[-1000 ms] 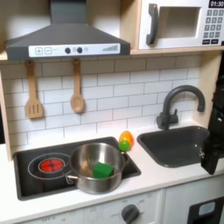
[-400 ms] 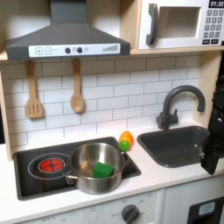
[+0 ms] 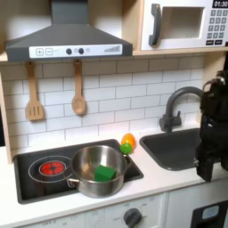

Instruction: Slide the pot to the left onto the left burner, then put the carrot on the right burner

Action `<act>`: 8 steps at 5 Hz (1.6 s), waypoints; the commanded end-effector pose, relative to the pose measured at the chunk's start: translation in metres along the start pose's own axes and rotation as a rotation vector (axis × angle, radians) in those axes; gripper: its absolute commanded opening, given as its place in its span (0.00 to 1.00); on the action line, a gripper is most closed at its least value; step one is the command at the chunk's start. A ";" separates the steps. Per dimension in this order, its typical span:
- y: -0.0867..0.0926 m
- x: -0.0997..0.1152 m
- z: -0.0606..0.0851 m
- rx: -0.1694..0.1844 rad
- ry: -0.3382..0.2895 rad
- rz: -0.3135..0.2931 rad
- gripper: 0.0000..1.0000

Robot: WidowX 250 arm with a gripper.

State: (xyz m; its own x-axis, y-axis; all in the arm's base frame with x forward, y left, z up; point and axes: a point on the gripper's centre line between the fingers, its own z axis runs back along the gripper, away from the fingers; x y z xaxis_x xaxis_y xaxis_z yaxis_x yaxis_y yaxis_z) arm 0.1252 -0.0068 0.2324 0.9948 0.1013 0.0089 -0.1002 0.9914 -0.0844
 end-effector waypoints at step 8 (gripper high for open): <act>0.031 0.102 -0.004 -0.112 -0.172 0.344 1.00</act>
State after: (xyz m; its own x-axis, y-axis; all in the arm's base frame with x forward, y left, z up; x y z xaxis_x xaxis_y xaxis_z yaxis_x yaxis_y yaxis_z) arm 0.2226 0.0340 0.2268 0.8845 0.4493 0.1258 -0.4169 0.8820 -0.2197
